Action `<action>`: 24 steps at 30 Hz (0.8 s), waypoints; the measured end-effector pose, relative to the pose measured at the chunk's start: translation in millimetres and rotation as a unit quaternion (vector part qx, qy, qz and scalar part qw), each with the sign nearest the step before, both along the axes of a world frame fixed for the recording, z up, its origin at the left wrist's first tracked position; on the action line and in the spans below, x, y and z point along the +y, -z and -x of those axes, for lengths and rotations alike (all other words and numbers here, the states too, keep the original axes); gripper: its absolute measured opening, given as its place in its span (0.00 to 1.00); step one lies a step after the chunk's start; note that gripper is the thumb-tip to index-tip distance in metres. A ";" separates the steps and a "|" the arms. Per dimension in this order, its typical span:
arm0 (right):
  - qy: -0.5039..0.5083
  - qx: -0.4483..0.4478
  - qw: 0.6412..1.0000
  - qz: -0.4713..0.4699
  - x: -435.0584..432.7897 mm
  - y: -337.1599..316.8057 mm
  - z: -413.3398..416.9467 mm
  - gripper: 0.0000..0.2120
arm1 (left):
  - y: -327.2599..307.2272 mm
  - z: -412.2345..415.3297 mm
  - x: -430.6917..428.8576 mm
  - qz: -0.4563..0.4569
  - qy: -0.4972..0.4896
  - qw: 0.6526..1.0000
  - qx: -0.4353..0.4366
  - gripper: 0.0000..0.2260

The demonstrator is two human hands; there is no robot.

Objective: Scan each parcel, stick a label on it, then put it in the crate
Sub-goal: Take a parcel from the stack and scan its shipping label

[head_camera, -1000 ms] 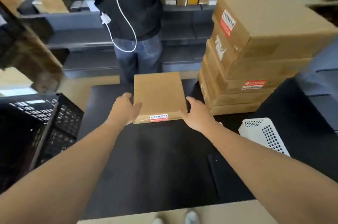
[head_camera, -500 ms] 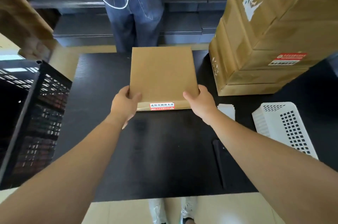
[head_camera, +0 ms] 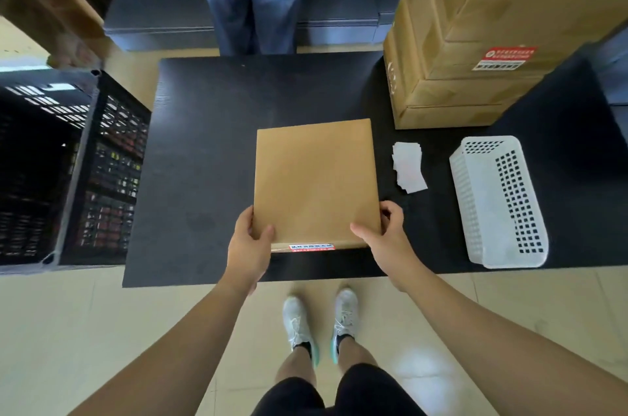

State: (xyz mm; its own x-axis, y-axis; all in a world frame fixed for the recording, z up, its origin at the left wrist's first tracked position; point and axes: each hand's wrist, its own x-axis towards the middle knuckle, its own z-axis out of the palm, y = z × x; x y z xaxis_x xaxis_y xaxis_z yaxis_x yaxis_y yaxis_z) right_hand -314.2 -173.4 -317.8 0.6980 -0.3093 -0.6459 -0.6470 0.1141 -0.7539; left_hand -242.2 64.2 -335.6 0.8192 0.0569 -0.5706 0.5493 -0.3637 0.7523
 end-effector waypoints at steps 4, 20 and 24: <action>0.040 -0.055 0.998 0.012 -7.6 -34.0 6.1 0.25 | -7.9 -0.8 -8.8 0.003 0.093 0.996 0.015 0.24; -0.040 -0.160 0.979 0.118 45.4 -85.5 -7.6 0.20 | -98.6 -28.9 -10.2 0.154 0.086 0.984 -0.036 0.20; -0.069 -0.047 0.984 0.156 29.4 -44.2 -21.8 0.28 | -87.3 -38.2 22.2 0.094 0.064 0.992 -0.048 0.18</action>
State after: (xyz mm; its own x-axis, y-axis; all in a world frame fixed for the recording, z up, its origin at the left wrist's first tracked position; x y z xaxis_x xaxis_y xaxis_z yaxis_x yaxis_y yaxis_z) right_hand -292.4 -143.9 -273.6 0.7992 -0.3802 -0.4656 -0.5665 -0.2173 -0.7949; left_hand -204.0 86.3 -248.3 0.8638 -0.1506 -0.4808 0.4309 -0.2739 0.8599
